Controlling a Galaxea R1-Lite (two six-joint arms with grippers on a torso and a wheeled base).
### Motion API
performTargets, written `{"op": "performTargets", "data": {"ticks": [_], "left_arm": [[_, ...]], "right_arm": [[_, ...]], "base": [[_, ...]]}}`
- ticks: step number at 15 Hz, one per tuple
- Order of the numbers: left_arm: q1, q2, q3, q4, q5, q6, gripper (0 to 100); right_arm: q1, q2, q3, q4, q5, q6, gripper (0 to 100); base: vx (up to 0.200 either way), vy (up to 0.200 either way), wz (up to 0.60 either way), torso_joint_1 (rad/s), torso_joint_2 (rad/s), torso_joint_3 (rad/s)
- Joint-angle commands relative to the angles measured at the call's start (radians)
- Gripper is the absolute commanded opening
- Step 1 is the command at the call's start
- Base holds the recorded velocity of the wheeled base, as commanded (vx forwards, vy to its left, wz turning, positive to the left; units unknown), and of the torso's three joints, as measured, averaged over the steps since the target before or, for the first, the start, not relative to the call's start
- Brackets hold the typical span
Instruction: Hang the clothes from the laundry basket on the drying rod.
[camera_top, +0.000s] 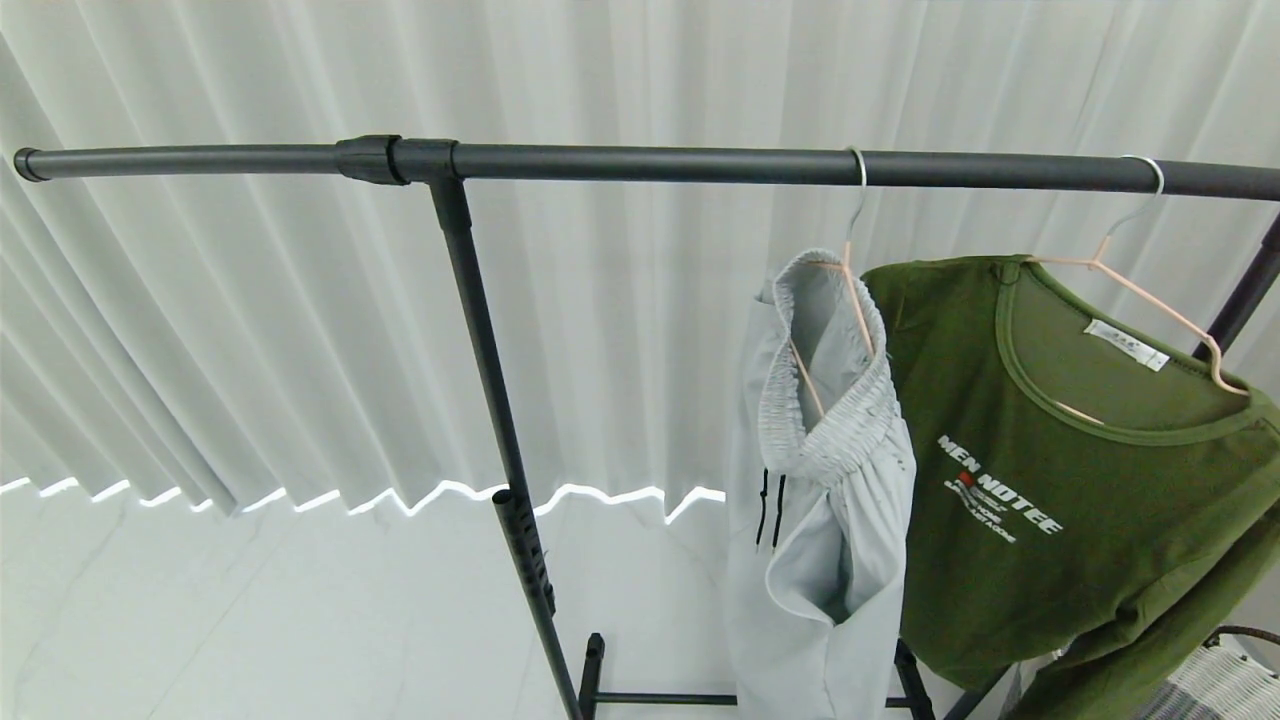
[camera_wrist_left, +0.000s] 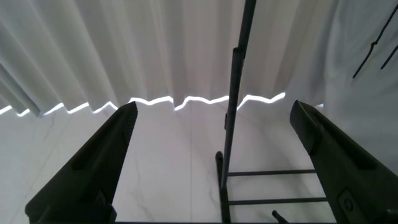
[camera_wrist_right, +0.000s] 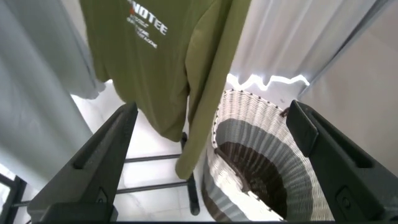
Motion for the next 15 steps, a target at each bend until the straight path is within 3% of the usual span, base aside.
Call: {"op": "performTargets", "data": {"ticks": [1, 3, 5, 15], "left_arm": [[0.000, 0.003, 0.000, 0.000, 0.002, -0.002, 100], [0.000, 0.003, 0.000, 0.000, 0.002, -0.004, 100], [0.000, 0.003, 0.000, 0.000, 0.002, -0.004, 100], [0.000, 0.003, 0.000, 0.000, 0.002, -0.004, 100]], "right_arm": [[0.091, -0.035, 0.000, 0.001, 0.009, -0.010, 100], [0.081, -0.046, -0.001, 0.001, 0.015, -0.010, 100], [0.062, -0.089, 0.000, -0.001, 0.013, 0.056, 100], [0.062, -0.089, -0.001, -0.001, 0.012, 0.054, 100]], "base": [[0.000, 0.000, 0.00, 0.000, 0.00, 0.000], [0.000, 0.000, 0.00, 0.000, 0.00, 0.000], [0.000, 0.000, 0.00, 0.000, 0.00, 0.000], [0.000, 0.000, 0.00, 0.000, 0.00, 0.000]]}}
